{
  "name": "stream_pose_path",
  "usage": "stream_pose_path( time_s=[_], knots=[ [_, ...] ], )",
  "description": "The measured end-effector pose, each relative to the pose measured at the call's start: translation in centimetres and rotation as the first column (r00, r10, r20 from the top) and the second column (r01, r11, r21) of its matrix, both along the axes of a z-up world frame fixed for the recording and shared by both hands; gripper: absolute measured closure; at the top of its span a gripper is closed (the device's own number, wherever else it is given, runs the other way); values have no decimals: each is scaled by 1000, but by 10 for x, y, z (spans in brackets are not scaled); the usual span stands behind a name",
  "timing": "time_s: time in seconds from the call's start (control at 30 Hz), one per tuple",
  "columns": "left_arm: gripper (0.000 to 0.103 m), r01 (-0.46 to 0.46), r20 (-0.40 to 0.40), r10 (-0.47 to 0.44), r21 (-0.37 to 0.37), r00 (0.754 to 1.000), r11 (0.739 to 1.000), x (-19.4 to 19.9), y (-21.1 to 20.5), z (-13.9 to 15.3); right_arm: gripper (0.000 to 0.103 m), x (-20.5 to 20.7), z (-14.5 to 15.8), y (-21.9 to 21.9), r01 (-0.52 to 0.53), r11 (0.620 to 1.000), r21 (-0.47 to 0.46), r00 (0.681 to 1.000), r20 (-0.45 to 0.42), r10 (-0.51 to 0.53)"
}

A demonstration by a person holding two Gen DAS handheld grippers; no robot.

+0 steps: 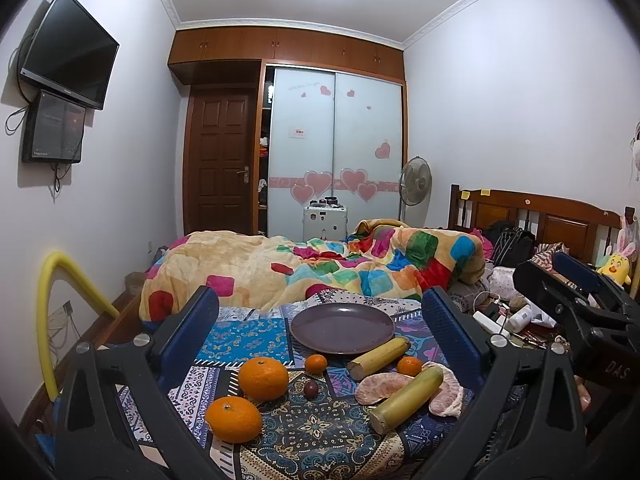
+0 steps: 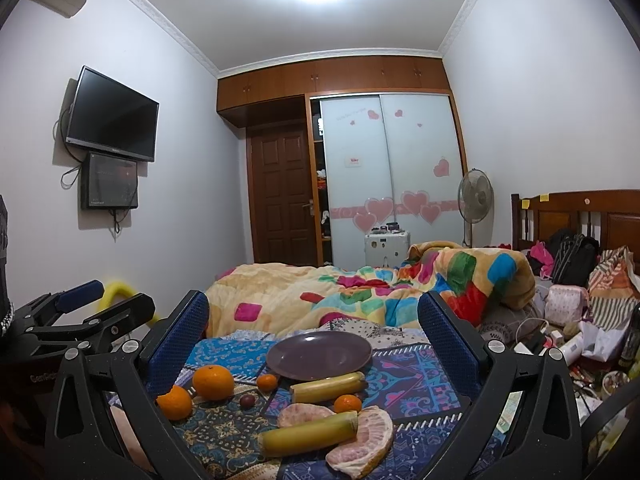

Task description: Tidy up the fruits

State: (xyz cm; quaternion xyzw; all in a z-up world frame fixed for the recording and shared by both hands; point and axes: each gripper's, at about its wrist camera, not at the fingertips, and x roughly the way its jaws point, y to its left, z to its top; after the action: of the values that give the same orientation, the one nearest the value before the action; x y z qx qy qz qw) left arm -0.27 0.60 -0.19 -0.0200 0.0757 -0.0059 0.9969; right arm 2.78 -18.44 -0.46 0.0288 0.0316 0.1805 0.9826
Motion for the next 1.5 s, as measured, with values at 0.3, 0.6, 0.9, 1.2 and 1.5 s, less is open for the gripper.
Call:
stream_pose_path(
  time_s=[0.3, 0.6, 0.9, 1.2, 1.5],
  knots=[
    [0, 1, -4, -1, -1, 1000, 1000, -1, -2, 1, 0, 2, -1, -1, 2, 1000, 2, 1000, -7, -2],
    [0, 1, -4, -1, -2, 1000, 1000, -1, -1, 1, 0, 2, -4, 0, 4, 1000, -2, 1000, -9, -4],
    [0, -7, -31, 7, 5, 999, 1000, 6, 5, -7, 0, 8, -7, 1, 21, 1000, -19, 1000, -21, -21],
    [0, -48, -176, 52, 27, 983, 999, 34, 31, -39, 0, 40, -40, -11, 63, 987, -145, 987, -137, -83],
    [2, -69, -351, 63, -4, 934, 998, 64, 66, -80, 0, 66, -82, -26, 21, 970, -243, 938, -331, -103]
  ],
)
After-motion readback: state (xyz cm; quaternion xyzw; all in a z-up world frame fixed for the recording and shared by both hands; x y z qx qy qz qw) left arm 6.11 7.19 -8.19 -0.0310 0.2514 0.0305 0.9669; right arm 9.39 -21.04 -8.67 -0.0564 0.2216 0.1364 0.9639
